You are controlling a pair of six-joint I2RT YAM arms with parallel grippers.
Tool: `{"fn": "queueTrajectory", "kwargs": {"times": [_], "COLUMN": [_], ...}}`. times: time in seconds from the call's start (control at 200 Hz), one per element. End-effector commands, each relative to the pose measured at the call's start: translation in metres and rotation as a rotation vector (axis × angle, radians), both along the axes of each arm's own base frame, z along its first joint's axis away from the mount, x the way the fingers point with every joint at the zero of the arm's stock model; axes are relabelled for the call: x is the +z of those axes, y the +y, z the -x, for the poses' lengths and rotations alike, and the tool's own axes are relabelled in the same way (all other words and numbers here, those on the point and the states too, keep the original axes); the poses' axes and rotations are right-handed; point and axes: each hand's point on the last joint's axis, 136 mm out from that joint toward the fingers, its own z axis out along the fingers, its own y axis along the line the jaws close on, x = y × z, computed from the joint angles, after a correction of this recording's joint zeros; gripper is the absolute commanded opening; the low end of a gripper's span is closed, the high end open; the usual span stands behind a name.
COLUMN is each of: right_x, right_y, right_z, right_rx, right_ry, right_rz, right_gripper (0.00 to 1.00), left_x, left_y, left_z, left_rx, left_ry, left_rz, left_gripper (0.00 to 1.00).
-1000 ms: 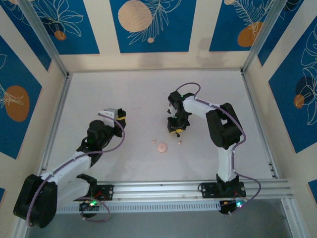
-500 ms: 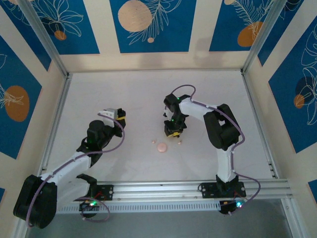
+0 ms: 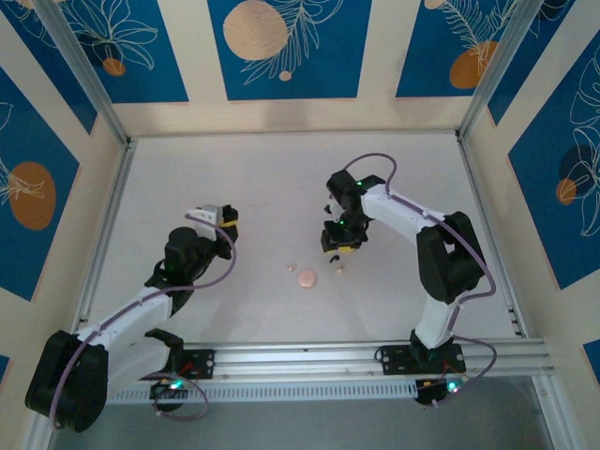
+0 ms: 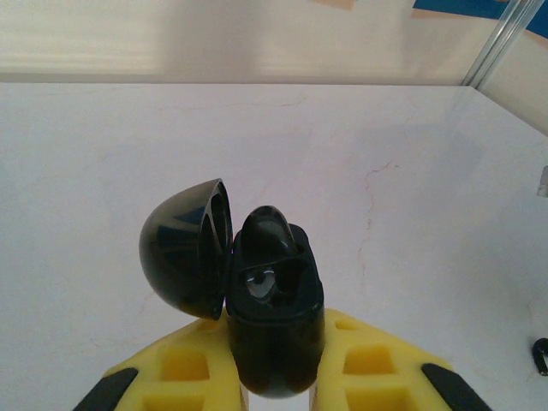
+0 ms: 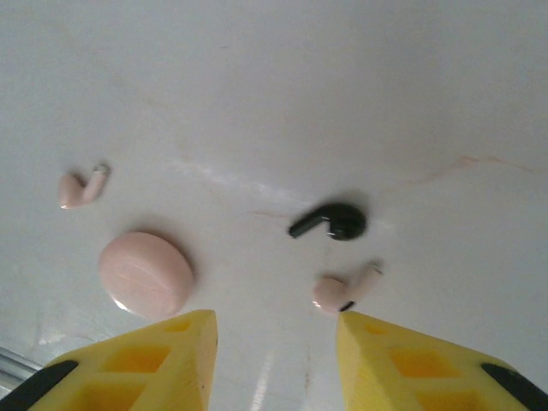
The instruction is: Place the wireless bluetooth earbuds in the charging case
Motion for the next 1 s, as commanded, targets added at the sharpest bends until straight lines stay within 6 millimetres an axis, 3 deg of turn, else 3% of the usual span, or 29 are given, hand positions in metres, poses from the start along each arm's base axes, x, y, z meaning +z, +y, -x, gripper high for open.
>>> {"fn": "queueTrajectory", "kwargs": {"times": [0.0, 0.565, 0.825, 0.995], "right_x": [-0.010, -0.040, -0.039, -0.033], "right_y": [-0.012, 0.005, 0.021, 0.021], "right_z": [0.006, -0.003, -0.013, -0.017], "right_rx": [-0.092, -0.102, -0.074, -0.066], "right_ry": [0.062, 0.142, 0.126, 0.093], "right_rz": [0.002, -0.058, -0.106, -0.102], "right_gripper": [0.42, 0.41, 0.39, 0.39], "left_x": [0.009, 0.012, 0.014, 0.015], "left_y": [-0.003, -0.007, -0.008, -0.009], "left_z": [-0.002, -0.002, -0.003, -0.003], "left_rx": [-0.032, -0.055, -0.058, -0.063], "left_ry": [-0.038, -0.047, -0.051, -0.048], "left_rz": [-0.001, -0.001, -0.003, -0.006], "left_gripper": [0.10, 0.10, 0.11, 0.11]}}
